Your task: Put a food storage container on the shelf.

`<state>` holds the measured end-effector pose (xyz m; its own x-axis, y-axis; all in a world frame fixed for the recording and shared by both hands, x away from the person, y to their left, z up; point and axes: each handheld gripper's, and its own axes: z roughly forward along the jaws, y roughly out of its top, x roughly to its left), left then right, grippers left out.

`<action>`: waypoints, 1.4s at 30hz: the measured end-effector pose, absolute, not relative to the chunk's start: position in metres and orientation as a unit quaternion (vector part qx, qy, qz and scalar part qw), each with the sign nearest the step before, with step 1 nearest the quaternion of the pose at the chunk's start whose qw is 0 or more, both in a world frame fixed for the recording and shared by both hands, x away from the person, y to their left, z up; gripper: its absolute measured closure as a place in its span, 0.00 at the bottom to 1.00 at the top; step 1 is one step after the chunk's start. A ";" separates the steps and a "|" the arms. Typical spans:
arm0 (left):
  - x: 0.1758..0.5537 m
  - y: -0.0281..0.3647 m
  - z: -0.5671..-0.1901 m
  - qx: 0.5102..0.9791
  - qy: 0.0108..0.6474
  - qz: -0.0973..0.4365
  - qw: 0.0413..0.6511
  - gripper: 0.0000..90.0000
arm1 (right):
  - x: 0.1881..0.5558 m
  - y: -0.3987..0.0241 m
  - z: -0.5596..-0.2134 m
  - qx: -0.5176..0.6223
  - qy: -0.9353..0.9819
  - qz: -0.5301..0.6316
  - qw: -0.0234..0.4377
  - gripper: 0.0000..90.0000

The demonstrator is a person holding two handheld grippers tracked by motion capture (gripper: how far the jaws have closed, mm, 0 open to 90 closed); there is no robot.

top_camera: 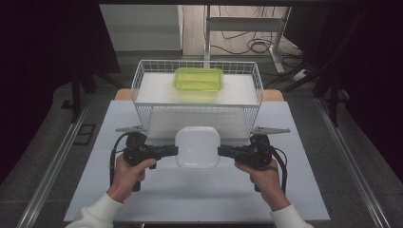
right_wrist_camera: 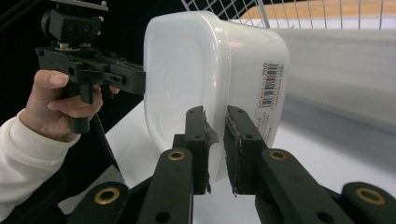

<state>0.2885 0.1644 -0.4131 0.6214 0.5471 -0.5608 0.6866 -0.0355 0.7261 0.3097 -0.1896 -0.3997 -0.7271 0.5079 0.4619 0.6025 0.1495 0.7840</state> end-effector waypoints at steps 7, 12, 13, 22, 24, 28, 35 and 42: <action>0.298 0.165 -0.391 0.714 0.422 -0.056 0.556 0.88 | 0.317 -0.190 -0.379 -0.358 -0.752 -0.553 0.036 0.88; 0.304 0.166 -0.374 0.712 0.415 -0.044 0.565 0.88 | 0.321 -0.190 -0.360 -0.348 -0.746 -0.567 0.025 0.88; 0.306 0.166 -0.370 0.712 0.413 -0.041 0.566 0.88 | 0.322 -0.190 -0.357 -0.345 -0.747 -0.568 0.021 0.88; 0.317 0.166 -0.341 0.709 0.398 -0.022 0.582 0.88 | 0.332 -0.189 -0.326 -0.331 -0.745 -0.579 -0.001 0.88; 0.319 0.167 -0.335 0.707 0.395 -0.021 0.587 0.88 | 0.334 -0.189 -0.319 -0.326 -0.744 -0.583 -0.006 0.88; 0.325 0.168 -0.324 0.704 0.389 -0.019 0.594 0.88 | 0.337 -0.189 -0.306 -0.318 -0.743 -0.588 -0.014 0.88; 0.338 0.172 -0.297 0.702 0.379 -0.008 0.603 0.88 | 0.348 -0.186 -0.279 -0.308 -0.742 -0.596 -0.024 0.88; 0.361 0.176 -0.270 0.704 0.370 -0.006 0.606 0.88 | 0.368 -0.183 -0.255 -0.304 -0.737 -0.604 -0.030 0.88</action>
<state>0.3612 0.1762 -0.2700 0.7256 0.5139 -0.4576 0.5290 0.0088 0.8486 0.3677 -0.1831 -0.2549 -0.8139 0.4836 0.3219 0.4108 0.0871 0.9076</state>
